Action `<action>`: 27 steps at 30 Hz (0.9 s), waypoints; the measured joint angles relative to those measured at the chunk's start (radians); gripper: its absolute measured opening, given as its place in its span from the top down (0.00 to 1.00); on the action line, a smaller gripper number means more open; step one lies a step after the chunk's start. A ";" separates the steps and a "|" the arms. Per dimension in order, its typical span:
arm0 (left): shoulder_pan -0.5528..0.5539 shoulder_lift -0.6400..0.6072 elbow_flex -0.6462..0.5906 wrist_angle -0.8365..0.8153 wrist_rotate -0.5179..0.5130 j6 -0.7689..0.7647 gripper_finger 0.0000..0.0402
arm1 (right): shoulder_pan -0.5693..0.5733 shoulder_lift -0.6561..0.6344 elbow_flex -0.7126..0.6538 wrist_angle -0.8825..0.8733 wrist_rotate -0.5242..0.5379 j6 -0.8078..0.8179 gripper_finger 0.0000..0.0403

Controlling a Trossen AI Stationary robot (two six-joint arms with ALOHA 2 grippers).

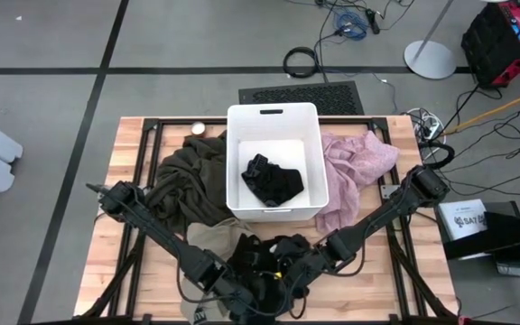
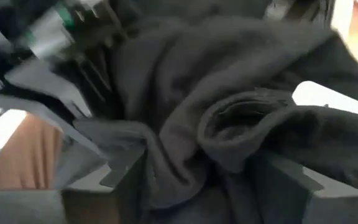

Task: Sort clothes
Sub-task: Put the black sweater into the laundry bin

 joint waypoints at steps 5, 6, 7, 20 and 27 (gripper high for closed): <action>-0.014 0.000 0.000 0.001 0.009 0.059 0.79 | 0.000 0.012 0.000 -0.004 -0.007 0.018 0.45; -0.015 0.000 0.000 0.001 0.009 0.067 0.75 | 0.000 0.014 0.000 -0.003 -0.006 0.018 0.46; -0.015 0.000 0.000 0.002 0.006 0.072 0.72 | 0.000 0.018 0.000 -0.004 -0.006 0.017 0.46; -0.034 -0.034 0.139 -0.255 -0.061 0.072 0.50 | -0.014 0.140 0.001 0.034 -0.123 -0.054 0.95; -0.101 -0.172 0.144 -0.438 -0.380 -0.006 0.50 | -0.012 0.043 -0.003 0.008 -0.096 -0.097 0.96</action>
